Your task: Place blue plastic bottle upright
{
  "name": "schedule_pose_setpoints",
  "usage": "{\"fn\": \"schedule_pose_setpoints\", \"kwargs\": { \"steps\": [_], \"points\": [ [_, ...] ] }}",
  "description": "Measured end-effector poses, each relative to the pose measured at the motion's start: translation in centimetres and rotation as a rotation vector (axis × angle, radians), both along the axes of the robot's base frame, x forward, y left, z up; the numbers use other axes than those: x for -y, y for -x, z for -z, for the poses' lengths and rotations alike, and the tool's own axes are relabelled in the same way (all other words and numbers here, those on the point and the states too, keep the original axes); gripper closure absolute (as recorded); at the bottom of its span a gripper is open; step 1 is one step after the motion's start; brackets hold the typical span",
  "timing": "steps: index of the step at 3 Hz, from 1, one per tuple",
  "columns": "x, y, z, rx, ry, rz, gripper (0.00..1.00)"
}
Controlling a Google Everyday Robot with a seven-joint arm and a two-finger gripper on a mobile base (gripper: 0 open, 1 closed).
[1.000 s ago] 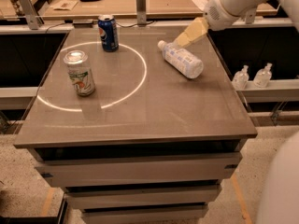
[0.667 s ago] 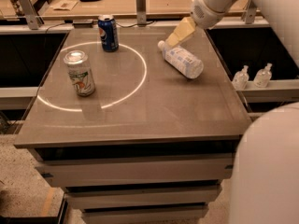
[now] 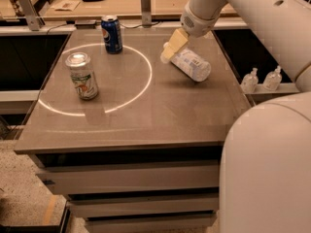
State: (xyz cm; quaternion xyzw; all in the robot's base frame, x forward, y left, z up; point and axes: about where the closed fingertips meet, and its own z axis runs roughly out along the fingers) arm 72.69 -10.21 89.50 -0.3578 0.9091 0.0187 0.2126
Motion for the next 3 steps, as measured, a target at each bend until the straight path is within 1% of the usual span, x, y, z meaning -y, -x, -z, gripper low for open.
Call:
{"fn": "schedule_pose_setpoints", "kwargs": {
  "steps": [1,2,3],
  "points": [
    [-0.2,0.0,2.2,-0.034,-0.041,-0.012,0.00],
    [1.5,-0.9,3.3,-0.053,-0.071,0.020,0.00],
    [2.3,-1.9,3.3,-0.044,-0.055,0.019,0.00]
  ]
}}
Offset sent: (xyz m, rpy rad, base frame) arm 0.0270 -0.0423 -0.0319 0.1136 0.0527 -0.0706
